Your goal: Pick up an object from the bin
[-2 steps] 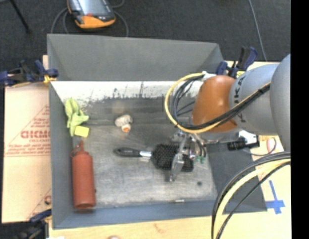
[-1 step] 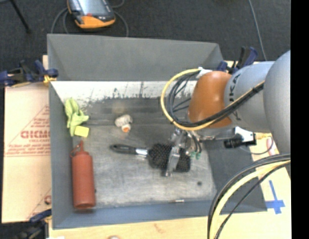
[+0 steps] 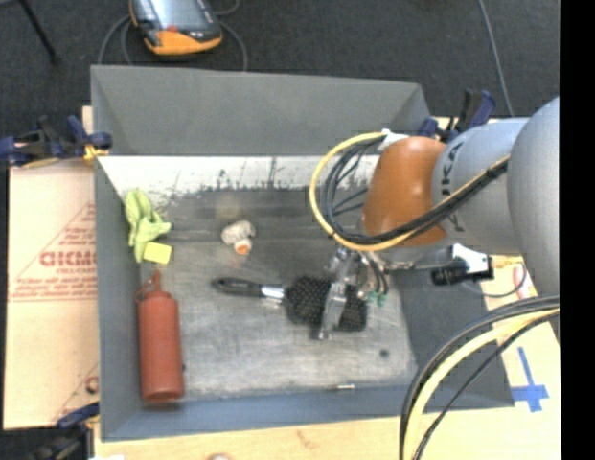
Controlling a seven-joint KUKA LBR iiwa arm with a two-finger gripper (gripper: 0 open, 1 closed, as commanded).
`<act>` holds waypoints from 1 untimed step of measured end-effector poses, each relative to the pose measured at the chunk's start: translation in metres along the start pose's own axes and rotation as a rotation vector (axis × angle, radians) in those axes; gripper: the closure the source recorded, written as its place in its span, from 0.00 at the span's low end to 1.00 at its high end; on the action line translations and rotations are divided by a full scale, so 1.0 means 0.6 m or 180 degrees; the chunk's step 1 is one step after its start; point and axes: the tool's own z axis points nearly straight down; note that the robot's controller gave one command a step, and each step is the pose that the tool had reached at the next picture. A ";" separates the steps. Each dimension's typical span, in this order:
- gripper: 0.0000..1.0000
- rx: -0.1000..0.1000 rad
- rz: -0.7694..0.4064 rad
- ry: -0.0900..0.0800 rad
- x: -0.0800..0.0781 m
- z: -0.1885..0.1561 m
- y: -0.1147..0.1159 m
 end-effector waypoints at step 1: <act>1.00 0.0002 0.0001 0.0016 0.003 -0.008 -0.001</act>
Offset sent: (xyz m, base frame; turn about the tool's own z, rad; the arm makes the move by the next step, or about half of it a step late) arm 0.0000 0.0000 0.0618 0.0000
